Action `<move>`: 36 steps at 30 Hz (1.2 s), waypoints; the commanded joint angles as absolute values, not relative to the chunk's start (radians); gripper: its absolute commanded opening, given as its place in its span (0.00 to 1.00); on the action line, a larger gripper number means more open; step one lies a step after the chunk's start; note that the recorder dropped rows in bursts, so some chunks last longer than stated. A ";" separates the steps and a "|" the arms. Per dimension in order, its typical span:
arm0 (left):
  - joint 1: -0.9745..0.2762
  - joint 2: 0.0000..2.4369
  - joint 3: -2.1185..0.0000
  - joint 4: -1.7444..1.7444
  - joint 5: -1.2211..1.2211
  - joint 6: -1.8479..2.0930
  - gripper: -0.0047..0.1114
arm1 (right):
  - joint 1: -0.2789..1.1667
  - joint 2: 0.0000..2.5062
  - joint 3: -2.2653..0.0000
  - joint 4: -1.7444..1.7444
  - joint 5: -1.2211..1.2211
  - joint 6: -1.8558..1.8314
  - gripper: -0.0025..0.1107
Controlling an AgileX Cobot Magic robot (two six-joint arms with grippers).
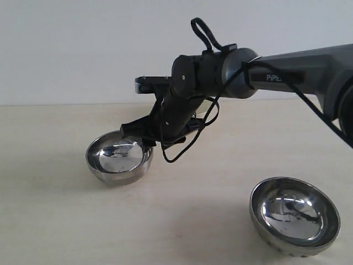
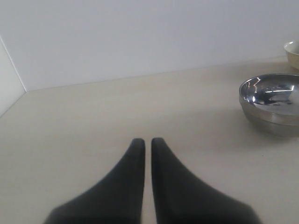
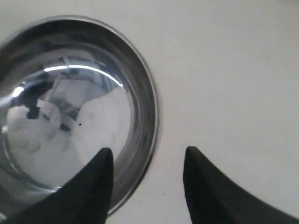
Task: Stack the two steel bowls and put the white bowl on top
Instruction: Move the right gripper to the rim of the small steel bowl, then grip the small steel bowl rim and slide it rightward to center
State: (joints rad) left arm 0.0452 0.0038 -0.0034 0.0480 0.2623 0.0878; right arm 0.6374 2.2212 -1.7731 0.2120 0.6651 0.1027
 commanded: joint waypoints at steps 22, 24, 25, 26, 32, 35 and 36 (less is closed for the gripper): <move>0.048 0.000 0.000 0.041 0.254 0.078 0.07 | 0.639 2.312 -1.779 0.257 0.626 0.081 0.02; 0.048 0.000 0.000 0.041 0.254 0.078 0.07 | 0.637 2.283 -1.779 0.250 0.643 0.081 0.02; 0.048 0.000 0.000 0.041 0.254 0.078 0.07 | 0.633 2.264 -1.779 0.244 0.653 0.081 0.02; 0.048 0.000 0.000 0.041 0.254 0.078 0.07 | 0.624 2.231 -1.779 0.244 0.670 0.081 0.02; 0.048 0.000 0.000 0.041 0.254 0.078 0.07 | 0.543 2.102 -1.779 0.255 0.857 0.045 0.02; 0.048 0.000 0.000 0.041 0.254 0.078 0.07 | 0.504 2.091 -1.749 0.290 0.906 -0.007 0.02; 0.048 0.000 0.000 0.041 0.254 0.078 0.07 | 0.494 2.091 -1.723 0.302 0.899 -0.017 0.02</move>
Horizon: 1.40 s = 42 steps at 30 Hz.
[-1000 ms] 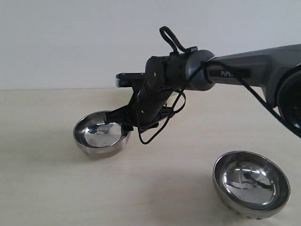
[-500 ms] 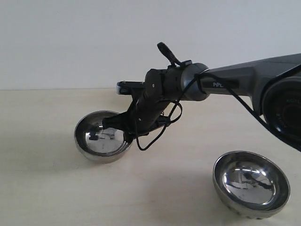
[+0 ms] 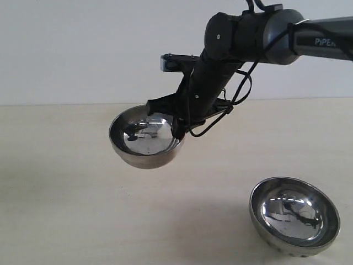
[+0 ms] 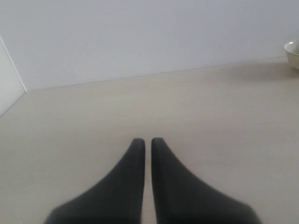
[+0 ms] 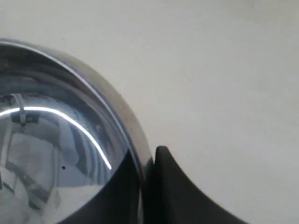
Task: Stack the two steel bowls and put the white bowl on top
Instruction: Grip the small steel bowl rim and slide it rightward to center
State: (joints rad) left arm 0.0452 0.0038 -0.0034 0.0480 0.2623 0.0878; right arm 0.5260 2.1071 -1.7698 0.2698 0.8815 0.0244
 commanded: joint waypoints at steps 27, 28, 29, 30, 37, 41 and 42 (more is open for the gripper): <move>0.048 0.000 0.000 0.041 0.254 0.078 0.07 | 0.486 2.152 -1.559 0.352 0.719 -0.083 0.02; 0.048 0.000 0.000 0.041 0.254 0.078 0.07 | 0.486 2.154 -1.559 0.352 0.714 -0.083 0.02; 0.048 0.000 0.000 0.041 0.254 0.078 0.07 | 0.486 2.159 -1.559 0.352 0.710 -0.083 0.02; 0.048 0.000 0.000 0.041 0.254 0.078 0.07 | 0.486 2.163 -1.559 0.352 0.707 -0.083 0.02; 0.048 0.000 0.000 0.041 0.254 0.078 0.07 | 0.486 2.174 -1.559 0.343 0.693 -0.085 0.22; 0.048 0.000 0.000 0.041 0.254 0.078 0.07 | 0.486 2.174 -1.559 0.343 0.686 -0.085 0.34; 0.048 0.000 0.000 0.041 0.254 0.078 0.07 | 0.486 2.174 -1.559 0.343 0.686 -0.085 0.34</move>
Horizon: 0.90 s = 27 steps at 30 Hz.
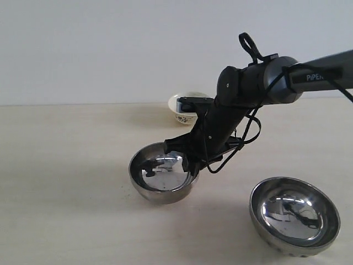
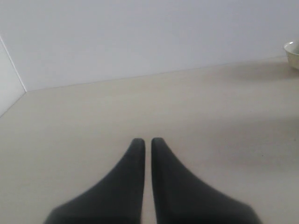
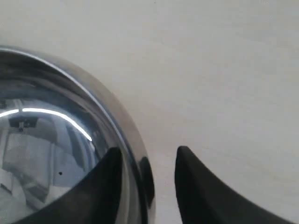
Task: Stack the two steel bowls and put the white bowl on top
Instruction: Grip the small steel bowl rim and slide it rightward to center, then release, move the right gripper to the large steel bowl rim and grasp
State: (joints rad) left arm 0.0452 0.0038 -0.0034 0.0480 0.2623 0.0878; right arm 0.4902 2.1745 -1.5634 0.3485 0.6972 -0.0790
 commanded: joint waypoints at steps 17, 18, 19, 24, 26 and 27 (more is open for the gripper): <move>0.048 0.000 0.000 0.041 0.254 0.078 0.07 | 0.383 1.967 -1.559 0.251 0.853 -0.051 0.34; 0.048 0.000 0.000 0.041 0.254 0.078 0.07 | 0.375 1.953 -1.559 0.248 0.864 -0.051 0.34; 0.048 0.000 0.000 0.041 0.254 0.078 0.07 | 0.368 1.935 -1.559 0.237 0.877 -0.051 0.34; 0.048 0.000 0.000 0.041 0.254 0.078 0.07 | 0.307 1.786 -1.461 0.194 0.893 -0.044 0.34; 0.048 0.000 0.000 0.041 0.254 0.078 0.07 | 0.272 1.723 -1.364 0.194 0.863 -0.051 0.34; 0.048 0.000 0.000 0.041 0.254 0.078 0.07 | 0.256 1.690 -1.315 0.194 0.857 -0.051 0.34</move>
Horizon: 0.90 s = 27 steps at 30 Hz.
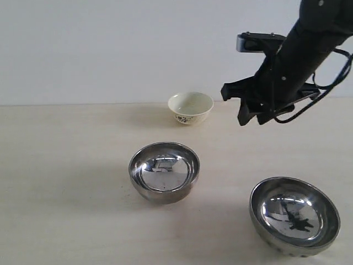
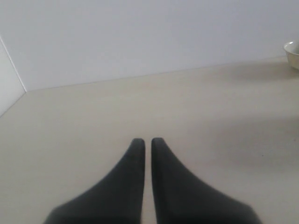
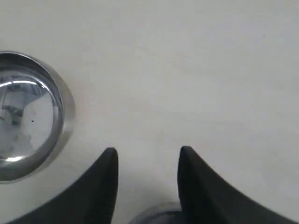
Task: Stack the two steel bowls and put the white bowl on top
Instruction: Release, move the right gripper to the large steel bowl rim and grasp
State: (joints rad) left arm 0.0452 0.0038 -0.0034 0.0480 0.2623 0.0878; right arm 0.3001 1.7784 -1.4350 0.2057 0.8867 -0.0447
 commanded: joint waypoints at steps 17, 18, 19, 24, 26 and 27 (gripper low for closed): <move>0.048 0.000 0.000 0.041 0.254 0.078 0.07 | 0.239 1.520 -0.959 0.075 0.763 0.000 0.34; 0.048 0.000 0.000 0.041 0.254 0.078 0.07 | 0.239 1.521 -0.959 0.062 0.764 0.010 0.34; 0.048 0.000 0.000 0.041 0.254 0.078 0.07 | 0.239 1.521 -0.959 0.042 0.765 0.020 0.34; 0.048 0.000 0.000 0.041 0.254 0.078 0.07 | 0.238 1.521 -0.959 -0.039 0.771 0.080 0.34; 0.048 0.000 0.000 0.041 0.254 0.078 0.07 | 0.228 1.521 -0.959 -0.038 0.771 0.080 0.34; 0.048 0.000 0.000 0.041 0.254 0.078 0.07 | 0.215 1.521 -0.959 -0.037 0.774 0.082 0.34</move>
State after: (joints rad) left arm 0.0452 0.0038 -0.0034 0.0480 0.2623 0.0878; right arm 0.2389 1.5323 -0.9619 -0.0191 0.7719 0.0697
